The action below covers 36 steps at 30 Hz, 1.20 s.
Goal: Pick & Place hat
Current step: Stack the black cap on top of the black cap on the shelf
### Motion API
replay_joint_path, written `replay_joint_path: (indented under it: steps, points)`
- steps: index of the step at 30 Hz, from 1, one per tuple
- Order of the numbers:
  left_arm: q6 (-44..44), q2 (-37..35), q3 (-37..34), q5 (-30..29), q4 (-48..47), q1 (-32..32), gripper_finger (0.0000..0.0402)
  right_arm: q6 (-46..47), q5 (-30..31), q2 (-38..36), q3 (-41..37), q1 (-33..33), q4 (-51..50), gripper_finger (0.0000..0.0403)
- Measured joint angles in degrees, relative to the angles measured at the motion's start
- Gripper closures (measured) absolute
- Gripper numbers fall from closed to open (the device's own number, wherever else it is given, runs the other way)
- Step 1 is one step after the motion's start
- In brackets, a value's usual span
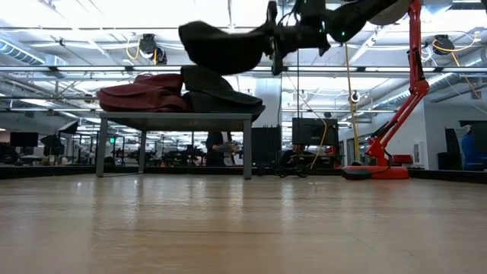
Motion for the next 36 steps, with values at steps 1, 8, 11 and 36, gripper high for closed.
replay_joint_path:
  steps: [1, 8, 11, 36]
  points:
    - [0.35, 0.00, 0.00, 0.00, 0.00, 0.00, 0.0289, -0.17, 0.00, 0.51, -0.14, -0.37, -0.08, 0.0399]
    - [2.35, 0.00, 0.00, 0.00, -0.08, 0.00, 0.0289, -7.35, 0.40, 2.64, -0.27, -1.51, -9.38, 0.0399]
    - [2.61, 0.00, 0.00, 0.00, -0.11, 0.00, 0.0289, -9.47, 0.65, 3.18, -0.26, -1.69, -9.96, 0.0398]
    - [2.76, 0.00, 0.00, 4.36, -3.74, 0.07, 0.0289, -23.57, 17.95, 0.99, -0.30, -2.10, -28.63, 0.0157]
